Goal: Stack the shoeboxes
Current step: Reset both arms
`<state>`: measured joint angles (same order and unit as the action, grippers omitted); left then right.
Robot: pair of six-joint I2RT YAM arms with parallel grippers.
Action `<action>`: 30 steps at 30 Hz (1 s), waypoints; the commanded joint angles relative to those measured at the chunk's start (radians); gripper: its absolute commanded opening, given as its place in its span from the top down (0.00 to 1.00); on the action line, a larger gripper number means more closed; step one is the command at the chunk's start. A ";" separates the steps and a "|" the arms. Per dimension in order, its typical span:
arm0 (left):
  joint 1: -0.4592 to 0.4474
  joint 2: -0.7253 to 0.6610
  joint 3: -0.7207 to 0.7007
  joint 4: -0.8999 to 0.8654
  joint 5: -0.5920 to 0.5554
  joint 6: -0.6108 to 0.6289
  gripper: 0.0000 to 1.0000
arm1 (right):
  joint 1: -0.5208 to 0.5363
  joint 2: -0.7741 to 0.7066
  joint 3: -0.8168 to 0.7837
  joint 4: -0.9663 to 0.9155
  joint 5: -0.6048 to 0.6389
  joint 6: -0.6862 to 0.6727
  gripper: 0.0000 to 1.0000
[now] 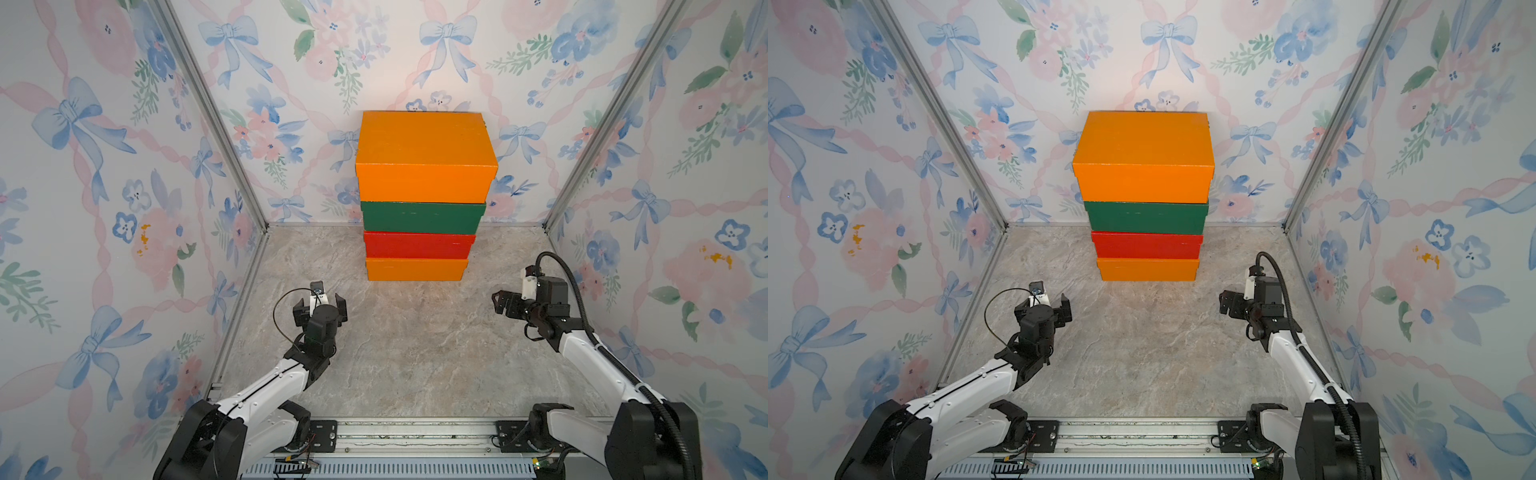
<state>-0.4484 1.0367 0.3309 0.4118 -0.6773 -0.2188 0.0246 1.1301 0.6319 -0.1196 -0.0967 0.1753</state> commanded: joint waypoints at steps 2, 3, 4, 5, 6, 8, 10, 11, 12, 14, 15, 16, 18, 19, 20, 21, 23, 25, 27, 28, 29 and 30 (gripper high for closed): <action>-0.032 -0.034 -0.022 0.036 -0.042 0.042 0.04 | 0.031 -0.044 -0.060 0.080 0.104 -0.068 0.03; -0.043 -0.040 -0.027 0.038 -0.061 0.053 0.04 | 0.041 -0.055 -0.079 0.096 0.121 -0.078 0.03; -0.050 -0.048 -0.031 0.038 -0.084 0.061 0.05 | 0.051 -0.067 -0.097 0.110 0.139 -0.085 0.03; -0.055 -0.054 -0.035 0.038 -0.095 0.065 0.05 | 0.058 -0.076 -0.112 0.122 0.153 -0.091 0.03; -0.059 -0.060 -0.042 0.042 -0.097 0.079 0.07 | 0.068 -0.087 -0.128 0.134 0.171 -0.098 0.03; -0.072 -0.058 -0.058 0.060 -0.122 0.103 0.09 | 0.078 -0.097 -0.150 0.154 0.195 -0.104 0.03; -0.081 -0.049 -0.067 0.060 -0.150 0.110 0.08 | 0.082 -0.097 -0.156 0.157 0.212 -0.105 0.03; -0.086 -0.047 -0.075 0.062 -0.157 0.111 0.08 | 0.083 -0.095 -0.158 0.154 0.219 -0.103 0.03; -0.091 -0.047 -0.081 0.064 -0.162 0.114 0.08 | 0.083 -0.092 -0.158 0.152 0.225 -0.102 0.03; -0.108 -0.055 -0.098 0.074 -0.168 0.120 0.07 | 0.085 -0.092 -0.162 0.157 0.226 -0.103 0.03; -0.114 -0.063 -0.111 0.089 -0.166 0.128 0.07 | 0.087 -0.091 -0.165 0.162 0.227 -0.105 0.03; -0.120 -0.071 -0.124 0.099 -0.166 0.132 0.07 | 0.089 -0.090 -0.168 0.163 0.231 -0.105 0.03; -0.120 -0.091 -0.155 0.116 -0.163 0.128 0.07 | 0.089 -0.084 -0.175 0.172 0.247 -0.100 0.03; -0.120 -0.099 -0.167 0.121 -0.166 0.123 0.06 | 0.090 -0.080 -0.177 0.174 0.253 -0.096 0.03; -0.120 -0.109 -0.181 0.122 -0.168 0.115 0.06 | 0.090 -0.076 -0.180 0.174 0.261 -0.093 0.03; -0.119 -0.120 -0.197 0.124 -0.169 0.107 0.06 | 0.091 -0.071 -0.184 0.176 0.267 -0.090 0.03; -0.118 -0.144 -0.226 0.125 -0.167 0.099 0.06 | 0.093 -0.065 -0.197 0.185 0.277 -0.088 0.03; -0.116 -0.172 -0.246 0.130 -0.180 0.099 0.06 | 0.097 -0.066 -0.218 0.205 0.293 -0.079 0.03; -0.116 -0.207 -0.259 0.132 -0.180 0.096 0.06 | 0.102 -0.070 -0.239 0.221 0.308 -0.078 0.03; -0.117 -0.217 -0.265 0.131 -0.179 0.093 0.06 | 0.106 -0.070 -0.237 0.212 0.321 -0.075 0.03; -0.118 -0.230 -0.269 0.129 -0.174 0.096 0.06 | 0.112 -0.072 -0.235 0.205 0.331 -0.074 0.03; -0.118 -0.241 -0.272 0.127 -0.178 0.095 0.06 | 0.117 -0.069 -0.232 0.195 0.342 -0.073 0.03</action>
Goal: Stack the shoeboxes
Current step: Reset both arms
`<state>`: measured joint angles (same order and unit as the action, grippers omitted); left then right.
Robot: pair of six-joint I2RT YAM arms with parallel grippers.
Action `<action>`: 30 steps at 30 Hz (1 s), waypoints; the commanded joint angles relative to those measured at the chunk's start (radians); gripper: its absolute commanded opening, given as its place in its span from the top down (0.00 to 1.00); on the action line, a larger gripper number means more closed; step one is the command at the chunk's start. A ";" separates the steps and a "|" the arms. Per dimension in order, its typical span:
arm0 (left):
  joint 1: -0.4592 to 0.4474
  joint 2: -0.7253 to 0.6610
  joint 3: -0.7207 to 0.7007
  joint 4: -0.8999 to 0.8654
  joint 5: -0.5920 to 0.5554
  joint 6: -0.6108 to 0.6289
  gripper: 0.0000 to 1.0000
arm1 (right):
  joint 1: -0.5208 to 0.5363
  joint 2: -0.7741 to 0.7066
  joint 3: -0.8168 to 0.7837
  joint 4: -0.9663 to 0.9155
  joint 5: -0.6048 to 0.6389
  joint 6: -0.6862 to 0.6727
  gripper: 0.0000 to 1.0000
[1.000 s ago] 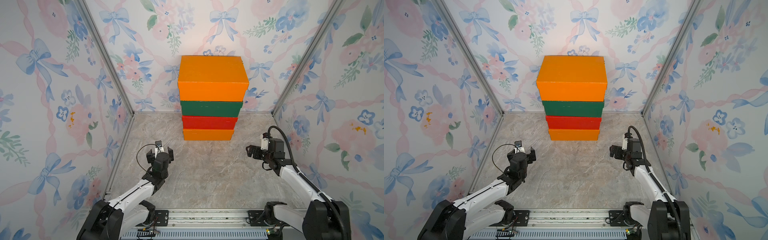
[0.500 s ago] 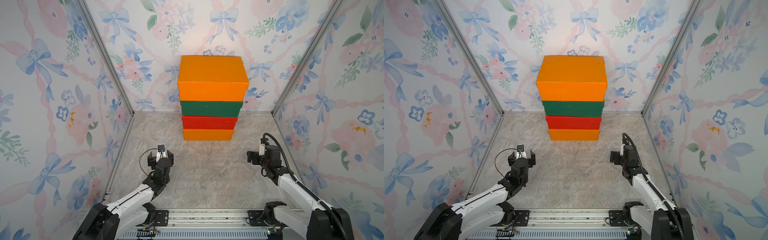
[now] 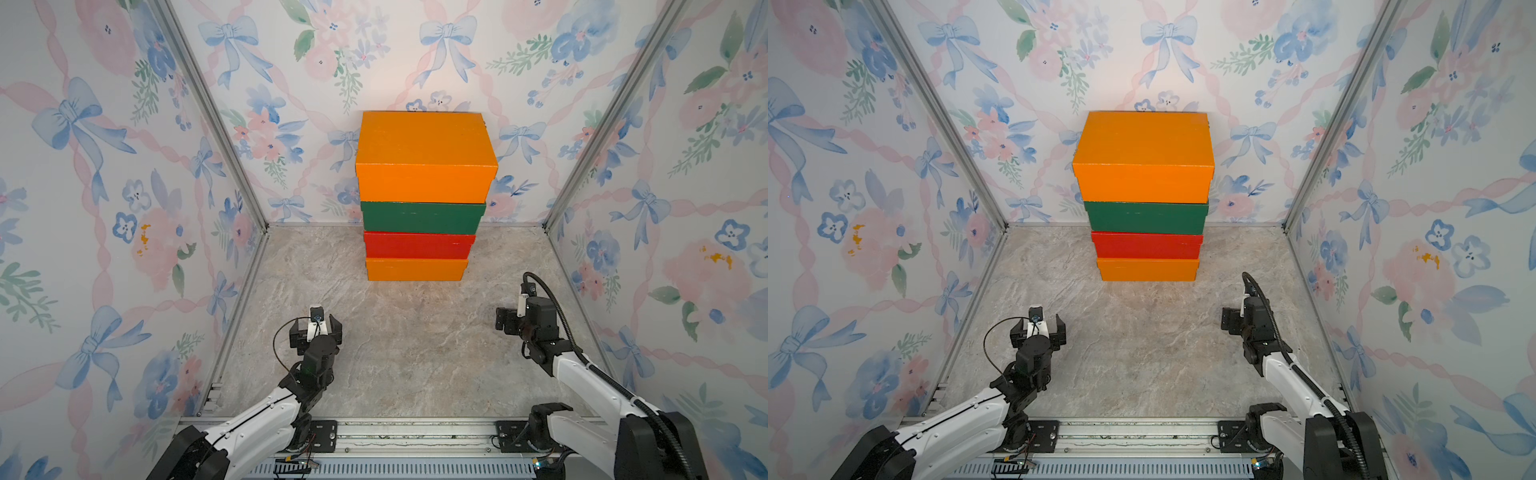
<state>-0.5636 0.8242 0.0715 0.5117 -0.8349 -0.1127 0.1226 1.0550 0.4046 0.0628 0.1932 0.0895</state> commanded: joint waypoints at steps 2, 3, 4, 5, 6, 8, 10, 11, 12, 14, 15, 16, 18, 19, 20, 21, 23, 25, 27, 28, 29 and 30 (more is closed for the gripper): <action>-0.002 -0.050 -0.018 0.012 -0.031 -0.019 0.06 | 0.028 0.011 0.003 -0.004 0.080 0.017 0.03; -0.001 -0.060 -0.020 0.010 -0.036 -0.022 0.06 | 0.031 0.013 0.003 -0.007 0.094 0.020 0.03; -0.002 -0.061 -0.021 0.007 -0.039 -0.025 0.06 | 0.032 0.015 0.005 -0.006 0.103 0.022 0.03; 0.004 -0.056 -0.019 0.005 -0.039 -0.028 0.05 | 0.032 0.020 0.006 0.001 0.114 0.022 0.03; 0.007 -0.045 -0.014 0.004 -0.037 -0.032 0.05 | 0.032 0.026 0.008 0.012 0.123 0.021 0.03; 0.015 -0.016 -0.002 0.004 -0.028 -0.034 0.05 | 0.032 0.044 0.010 0.037 0.147 0.017 0.03; 0.028 0.016 0.011 0.003 -0.015 -0.039 0.04 | 0.032 0.071 0.021 0.058 0.173 0.016 0.03; 0.034 0.029 0.017 0.004 -0.005 -0.039 0.05 | 0.029 0.090 0.031 0.064 0.183 0.019 0.03; 0.037 0.040 0.022 0.004 -0.001 -0.040 0.05 | 0.026 0.108 0.041 0.065 0.191 0.020 0.03; 0.049 0.046 0.026 0.004 0.006 -0.047 0.04 | 0.026 0.137 0.059 0.075 0.200 0.018 0.03; 0.059 0.043 0.025 0.006 0.014 -0.050 0.04 | 0.026 0.149 0.064 0.085 0.205 0.017 0.03; 0.068 0.042 0.025 0.006 0.023 -0.053 0.04 | 0.025 0.160 0.068 0.093 0.208 0.016 0.03; 0.090 0.039 0.023 0.011 0.042 -0.059 0.04 | 0.023 0.183 0.078 0.117 0.219 0.013 0.03; 0.100 0.043 0.023 0.012 0.054 -0.062 0.04 | 0.021 0.192 0.081 0.131 0.225 0.013 0.03; 0.113 0.051 0.029 0.014 0.066 -0.065 0.04 | 0.021 0.201 0.082 0.149 0.232 0.014 0.03; 0.125 0.063 0.033 0.016 0.074 -0.070 0.04 | 0.020 0.209 0.082 0.168 0.235 0.015 0.03; 0.146 0.080 0.038 0.028 0.088 -0.076 0.04 | 0.020 0.221 0.084 0.188 0.242 0.017 0.03; 0.165 0.094 0.042 0.044 0.105 -0.079 0.04 | 0.020 0.226 0.084 0.199 0.244 0.019 0.03; 0.175 0.102 0.043 0.051 0.112 -0.082 0.04 | 0.019 0.220 0.078 0.212 0.247 0.019 0.03; 0.178 0.104 0.043 0.061 0.115 -0.081 0.04 | 0.018 0.214 0.068 0.225 0.247 0.019 0.03; 0.182 0.105 0.040 0.066 0.118 -0.082 0.04 | 0.017 0.210 0.063 0.234 0.247 0.019 0.03; 0.188 0.106 0.040 0.071 0.122 -0.084 0.04 | 0.017 0.208 0.058 0.245 0.249 0.018 0.03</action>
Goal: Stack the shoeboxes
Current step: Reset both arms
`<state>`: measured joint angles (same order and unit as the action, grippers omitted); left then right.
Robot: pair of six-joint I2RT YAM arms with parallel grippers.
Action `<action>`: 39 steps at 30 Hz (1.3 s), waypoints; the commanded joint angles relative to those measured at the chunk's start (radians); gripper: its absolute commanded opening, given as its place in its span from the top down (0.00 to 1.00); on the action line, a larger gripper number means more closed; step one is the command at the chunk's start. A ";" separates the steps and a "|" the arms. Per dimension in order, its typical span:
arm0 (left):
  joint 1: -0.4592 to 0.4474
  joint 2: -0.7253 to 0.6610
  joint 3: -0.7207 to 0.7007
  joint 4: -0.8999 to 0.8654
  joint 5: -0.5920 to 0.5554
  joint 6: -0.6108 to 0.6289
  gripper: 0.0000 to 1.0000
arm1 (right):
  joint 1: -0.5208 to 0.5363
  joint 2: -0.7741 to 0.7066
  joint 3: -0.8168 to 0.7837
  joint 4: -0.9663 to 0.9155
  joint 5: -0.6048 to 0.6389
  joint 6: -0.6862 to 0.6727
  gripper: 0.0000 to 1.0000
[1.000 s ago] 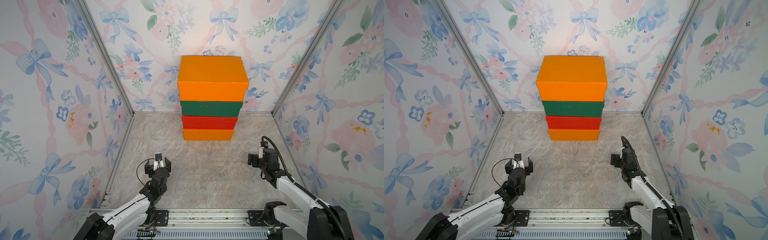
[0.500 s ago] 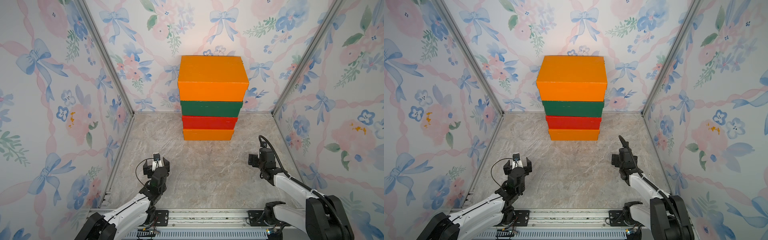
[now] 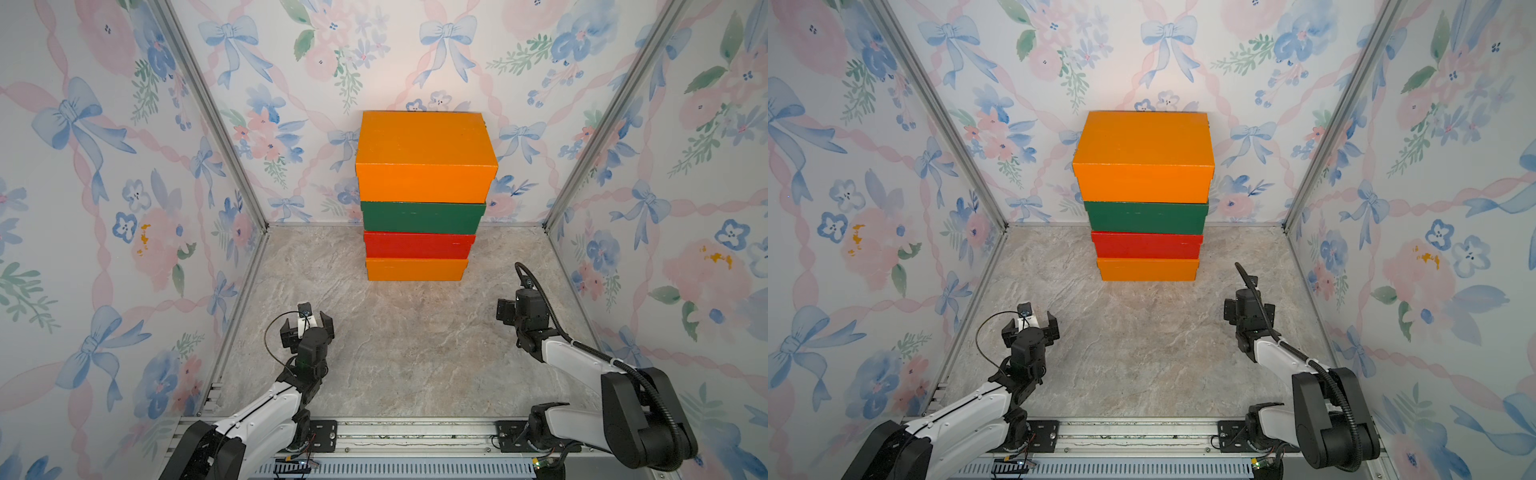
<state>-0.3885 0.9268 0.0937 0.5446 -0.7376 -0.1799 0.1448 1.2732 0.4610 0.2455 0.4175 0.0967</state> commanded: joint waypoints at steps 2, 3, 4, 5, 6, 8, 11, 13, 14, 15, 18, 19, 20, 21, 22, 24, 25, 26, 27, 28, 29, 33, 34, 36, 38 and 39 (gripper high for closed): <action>0.025 0.012 0.020 0.049 0.036 -0.019 0.03 | -0.005 -0.005 0.000 0.075 0.026 0.011 0.03; 0.029 0.021 0.021 0.053 0.040 -0.018 0.03 | -0.005 0.001 0.002 0.080 0.026 0.009 0.03; 0.031 0.027 0.023 0.059 0.043 -0.018 0.03 | -0.005 0.006 0.005 0.083 0.026 0.009 0.03; 0.032 0.035 0.025 0.064 0.046 -0.017 0.03 | -0.004 0.010 0.007 0.089 0.027 0.009 0.03; 0.032 0.042 0.028 0.070 0.046 -0.015 0.03 | -0.005 0.013 0.006 0.097 0.027 0.008 0.03; 0.033 0.057 0.032 0.084 0.047 -0.011 0.03 | -0.004 0.019 0.005 0.113 0.028 0.011 0.03; 0.033 0.091 0.039 0.119 0.062 0.002 0.02 | 0.001 0.031 0.013 0.115 0.029 0.006 0.03; 0.033 0.119 0.046 0.148 0.072 0.013 0.02 | 0.004 0.029 0.007 0.129 0.030 0.003 0.03; 0.033 0.132 0.050 0.159 0.075 0.018 0.02 | 0.004 0.028 0.004 0.133 0.032 0.003 0.03; 0.033 0.149 0.056 0.170 0.081 0.024 0.02 | 0.004 0.029 0.005 0.135 0.033 0.003 0.03; 0.034 0.198 0.076 0.197 0.085 0.035 0.02 | 0.006 0.040 0.012 0.139 0.031 -0.004 0.03; 0.034 0.212 0.082 0.206 0.088 0.039 0.02 | 0.008 0.045 0.016 0.140 0.030 -0.009 0.03; 0.034 0.228 0.087 0.217 0.089 0.042 0.02 | 0.012 0.052 0.020 0.141 0.029 -0.013 0.03; 0.034 0.243 0.094 0.227 0.091 0.046 0.02 | 0.015 0.058 0.022 0.147 0.027 -0.019 0.03; 0.034 0.253 0.099 0.236 0.093 0.050 0.02 | 0.016 0.062 0.026 0.152 0.026 -0.021 0.03; 0.035 0.281 0.111 0.251 0.095 0.056 0.02 | 0.017 0.072 0.028 0.163 0.024 -0.022 0.03; 0.036 0.292 0.118 0.259 0.097 0.059 0.02 | 0.018 0.075 0.029 0.167 0.023 -0.025 0.03; 0.034 0.306 0.123 0.267 0.101 0.065 0.02 | 0.018 0.078 0.031 0.171 0.021 -0.026 0.03; 0.035 0.318 0.128 0.276 0.105 0.069 0.03 | 0.017 0.080 0.033 0.173 0.020 -0.026 0.03; 0.035 0.326 0.131 0.284 0.108 0.073 0.03 | 0.018 0.080 0.033 0.173 0.020 -0.027 0.03; 0.034 0.335 0.135 0.293 0.112 0.078 0.03 | 0.016 0.080 0.031 0.175 0.021 -0.025 0.03; 0.036 0.361 0.148 0.314 0.129 0.090 0.03 | 0.014 0.071 0.017 0.196 0.027 -0.027 0.03; 0.037 0.363 0.144 0.327 0.131 0.094 0.03 | 0.013 0.069 0.011 0.209 0.027 -0.030 0.03; 0.041 0.367 0.137 0.362 0.141 0.099 0.03 | 0.015 0.066 0.000 0.240 0.027 -0.040 0.03; 0.045 0.375 0.136 0.380 0.147 0.101 0.03 | 0.015 0.066 -0.012 0.276 0.028 -0.049 0.03; 0.045 0.378 0.136 0.392 0.151 0.103 0.03 | 0.015 0.068 -0.019 0.295 0.027 -0.053 0.03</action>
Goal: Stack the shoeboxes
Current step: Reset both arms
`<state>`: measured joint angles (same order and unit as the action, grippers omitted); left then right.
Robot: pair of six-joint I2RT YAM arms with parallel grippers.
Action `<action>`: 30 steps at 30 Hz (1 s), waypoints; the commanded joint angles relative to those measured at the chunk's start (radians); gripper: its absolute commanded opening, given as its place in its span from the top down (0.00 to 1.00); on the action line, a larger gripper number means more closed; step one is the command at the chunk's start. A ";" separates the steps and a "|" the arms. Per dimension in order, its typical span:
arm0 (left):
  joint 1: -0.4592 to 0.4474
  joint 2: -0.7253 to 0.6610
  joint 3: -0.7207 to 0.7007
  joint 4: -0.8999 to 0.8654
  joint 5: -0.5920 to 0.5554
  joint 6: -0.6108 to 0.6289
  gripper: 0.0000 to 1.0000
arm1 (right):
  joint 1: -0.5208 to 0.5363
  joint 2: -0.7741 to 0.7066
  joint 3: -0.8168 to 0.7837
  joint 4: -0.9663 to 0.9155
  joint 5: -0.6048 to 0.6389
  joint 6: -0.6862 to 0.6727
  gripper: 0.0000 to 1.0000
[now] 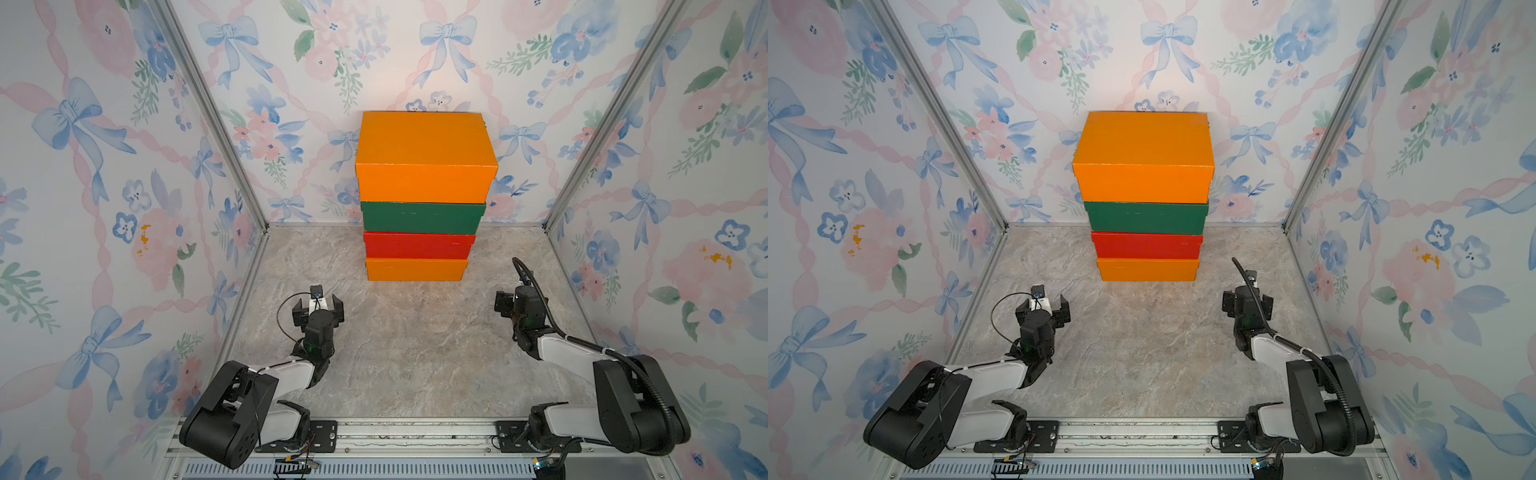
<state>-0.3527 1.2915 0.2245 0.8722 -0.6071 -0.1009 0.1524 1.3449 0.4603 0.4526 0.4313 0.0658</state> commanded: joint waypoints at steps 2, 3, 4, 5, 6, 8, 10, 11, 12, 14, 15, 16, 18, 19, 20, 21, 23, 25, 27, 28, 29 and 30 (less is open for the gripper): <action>0.011 0.022 0.003 0.082 0.024 0.027 0.03 | 0.008 -0.001 -0.029 0.127 0.012 -0.033 0.03; 0.011 0.024 0.004 0.090 0.025 0.030 0.03 | 0.010 0.000 -0.038 0.152 0.009 -0.041 0.03; 0.013 0.027 0.002 0.098 0.026 0.031 0.03 | 0.012 0.002 -0.046 0.177 0.007 -0.047 0.03; 0.013 0.028 0.000 0.109 0.027 0.032 0.03 | 0.016 0.003 -0.056 0.203 0.005 -0.054 0.03; 0.012 0.029 -0.004 0.120 0.027 0.033 0.03 | 0.018 0.003 -0.063 0.225 0.004 -0.058 0.03; 0.015 0.026 -0.015 0.148 0.033 0.034 0.03 | 0.020 0.002 -0.080 0.261 0.003 -0.063 0.03; 0.016 0.029 -0.024 0.175 0.041 0.041 0.04 | 0.021 0.000 -0.093 0.289 0.000 -0.065 0.03; 0.015 0.031 -0.027 0.191 0.041 0.043 0.03 | 0.021 -0.001 -0.103 0.312 -0.002 -0.070 0.03; 0.016 0.036 -0.031 0.206 0.041 0.043 0.03 | 0.023 -0.005 -0.116 0.335 0.000 -0.076 0.03; 0.017 0.040 -0.039 0.239 0.052 0.051 0.03 | 0.028 -0.013 -0.136 0.365 0.000 -0.084 0.03; 0.017 0.040 -0.044 0.254 0.057 0.055 0.03 | 0.032 -0.015 -0.144 0.379 0.000 -0.089 0.03; 0.017 0.041 -0.048 0.264 0.059 0.056 0.03 | 0.035 -0.014 -0.149 0.392 0.000 -0.094 0.03; 0.017 0.035 -0.058 0.274 0.059 0.056 0.03 | 0.040 0.000 -0.161 0.436 -0.002 -0.113 0.03; 0.018 0.030 -0.062 0.281 0.062 0.057 0.03 | 0.041 0.019 -0.175 0.482 -0.003 -0.121 0.03; 0.017 0.025 -0.071 0.289 0.064 0.058 0.03 | 0.041 0.056 -0.196 0.563 -0.003 -0.130 0.03; 0.017 0.020 -0.078 0.300 0.064 0.058 0.03 | 0.042 0.100 -0.213 0.645 0.000 -0.138 0.03; 0.020 0.012 -0.094 0.319 0.063 0.058 0.03 | 0.056 0.158 -0.229 0.757 0.033 -0.156 0.03; 0.022 0.002 -0.109 0.341 0.065 0.061 0.03 | 0.071 0.165 -0.234 0.779 0.058 -0.169 0.03; 0.028 -0.004 -0.123 0.364 0.069 0.064 0.03 | 0.073 0.153 -0.233 0.761 0.055 -0.169 0.03; 0.031 -0.005 -0.128 0.369 0.070 0.064 0.03 | 0.073 0.152 -0.233 0.759 0.055 -0.169 0.03; 0.034 -0.006 -0.132 0.378 0.072 0.066 0.03 | 0.073 0.154 -0.234 0.763 0.054 -0.170 0.03; 0.037 -0.006 -0.137 0.389 0.070 0.067 0.03 | 0.075 0.154 -0.236 0.769 0.055 -0.170 0.03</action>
<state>-0.3267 1.2984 0.1040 1.1950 -0.5480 -0.0513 0.2176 1.5059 0.2287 1.1225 0.4625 -0.0879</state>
